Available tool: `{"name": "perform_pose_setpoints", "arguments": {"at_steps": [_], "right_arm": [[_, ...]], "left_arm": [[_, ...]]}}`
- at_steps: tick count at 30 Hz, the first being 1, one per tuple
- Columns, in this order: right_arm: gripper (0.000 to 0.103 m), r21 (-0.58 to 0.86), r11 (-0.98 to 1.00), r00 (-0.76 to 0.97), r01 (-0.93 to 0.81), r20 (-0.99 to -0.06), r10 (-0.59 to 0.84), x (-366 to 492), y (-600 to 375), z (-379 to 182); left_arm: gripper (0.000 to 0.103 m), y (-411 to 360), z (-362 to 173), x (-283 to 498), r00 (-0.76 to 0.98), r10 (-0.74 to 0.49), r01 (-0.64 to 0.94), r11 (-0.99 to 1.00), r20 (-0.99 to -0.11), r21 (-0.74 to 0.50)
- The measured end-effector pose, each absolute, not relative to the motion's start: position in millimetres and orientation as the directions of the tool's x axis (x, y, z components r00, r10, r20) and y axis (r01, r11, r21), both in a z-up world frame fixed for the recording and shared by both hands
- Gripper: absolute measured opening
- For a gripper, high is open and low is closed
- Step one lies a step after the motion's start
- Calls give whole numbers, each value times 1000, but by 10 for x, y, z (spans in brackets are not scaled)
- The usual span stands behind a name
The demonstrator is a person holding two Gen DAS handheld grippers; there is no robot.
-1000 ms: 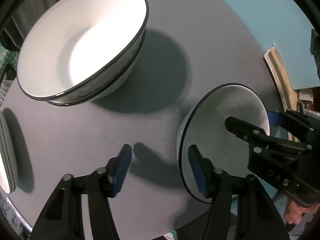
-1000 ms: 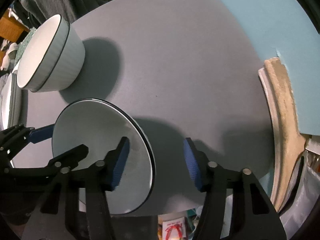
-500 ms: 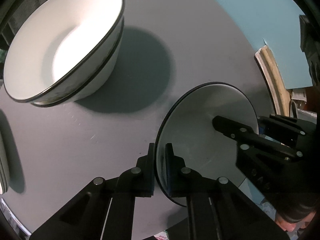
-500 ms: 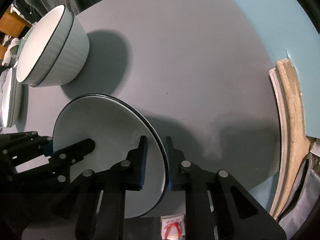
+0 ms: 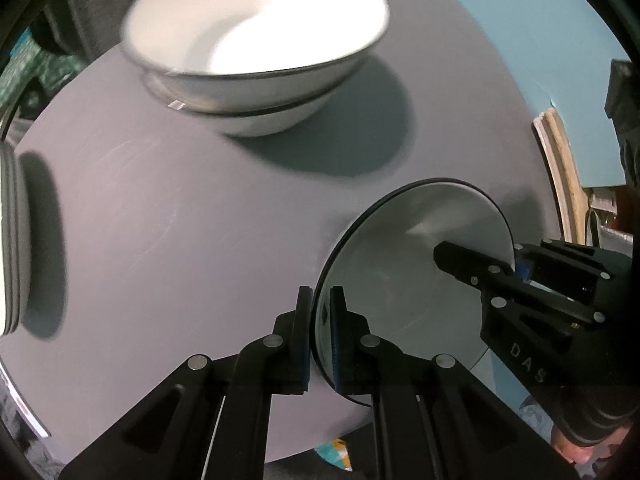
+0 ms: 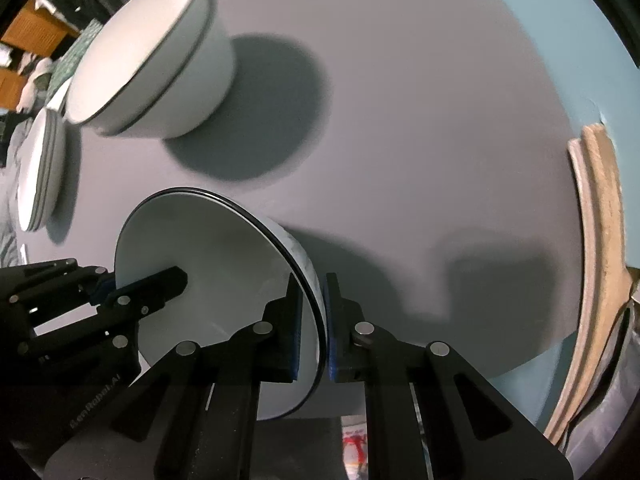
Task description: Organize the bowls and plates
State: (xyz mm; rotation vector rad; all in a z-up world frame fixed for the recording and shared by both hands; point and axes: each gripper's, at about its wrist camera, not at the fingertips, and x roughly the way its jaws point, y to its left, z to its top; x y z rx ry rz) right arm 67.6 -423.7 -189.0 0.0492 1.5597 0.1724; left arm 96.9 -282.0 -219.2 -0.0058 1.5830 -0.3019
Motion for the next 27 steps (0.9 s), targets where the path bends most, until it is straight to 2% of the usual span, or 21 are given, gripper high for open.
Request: {"name": "perform_pose_setpoints", "arguments": {"at_steps": [13,27], "right_arm": [[10,141,966,-28,-215,-990,138,818,-3810,-1856],[10,172,958,-50,-229,-985,165,1017,-3818,-1897]], "left_arm": [[8,-2534,-2106,996,-9,-150,81,985,-989,-150],[8,-2682,-2122,1080,-8,-161,29,987,-987,-161]]}}
